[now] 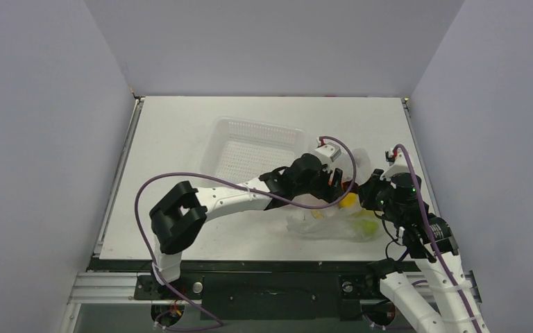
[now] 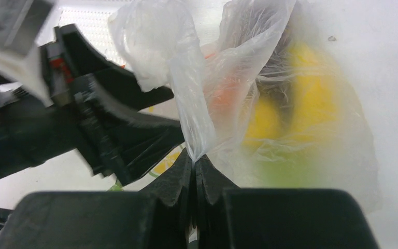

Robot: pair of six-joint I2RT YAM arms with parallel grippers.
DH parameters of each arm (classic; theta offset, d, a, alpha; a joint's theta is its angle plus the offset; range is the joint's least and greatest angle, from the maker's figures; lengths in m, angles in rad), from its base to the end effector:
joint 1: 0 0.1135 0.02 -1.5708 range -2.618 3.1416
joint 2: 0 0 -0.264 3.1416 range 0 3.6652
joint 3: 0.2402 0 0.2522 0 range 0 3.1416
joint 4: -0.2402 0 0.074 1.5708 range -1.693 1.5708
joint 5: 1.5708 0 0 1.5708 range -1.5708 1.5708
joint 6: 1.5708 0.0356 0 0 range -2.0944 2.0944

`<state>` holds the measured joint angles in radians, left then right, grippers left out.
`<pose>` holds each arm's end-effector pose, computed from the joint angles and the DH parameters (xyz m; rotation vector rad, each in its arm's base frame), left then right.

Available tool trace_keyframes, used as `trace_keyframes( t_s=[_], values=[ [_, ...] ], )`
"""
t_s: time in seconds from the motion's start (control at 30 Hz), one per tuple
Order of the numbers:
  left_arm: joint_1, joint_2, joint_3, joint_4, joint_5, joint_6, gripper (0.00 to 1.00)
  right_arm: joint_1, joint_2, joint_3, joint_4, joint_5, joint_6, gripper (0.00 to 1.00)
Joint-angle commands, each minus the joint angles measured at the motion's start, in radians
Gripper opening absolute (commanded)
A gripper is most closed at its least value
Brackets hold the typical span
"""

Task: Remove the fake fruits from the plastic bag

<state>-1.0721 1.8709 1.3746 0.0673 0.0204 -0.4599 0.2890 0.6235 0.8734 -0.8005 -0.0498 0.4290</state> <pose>0.2106 -0.3882 0.2562 0.6598 2.0410 -0.9708 0.1160 0.0363 0.3290 0.1209 2.1546 0.4745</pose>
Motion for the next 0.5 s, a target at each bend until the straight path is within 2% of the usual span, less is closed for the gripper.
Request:
trace_keyframes(
  t_s=[0.0,0.23,0.47],
  values=[
    [-0.016,0.102,0.148,-0.049,-0.234,-0.005,0.63,0.002,-0.011,0.029,0.038,-0.025,-0.002,0.0],
    [-0.039,0.256,0.275,-0.11,-0.427,-0.041,0.69,0.002,-0.021,0.038,0.032,-0.021,0.008,0.0],
    [-0.045,0.384,0.319,-0.105,-0.452,-0.04,0.7,0.002,-0.025,0.036,0.032,-0.03,0.005,0.0]
  ],
)
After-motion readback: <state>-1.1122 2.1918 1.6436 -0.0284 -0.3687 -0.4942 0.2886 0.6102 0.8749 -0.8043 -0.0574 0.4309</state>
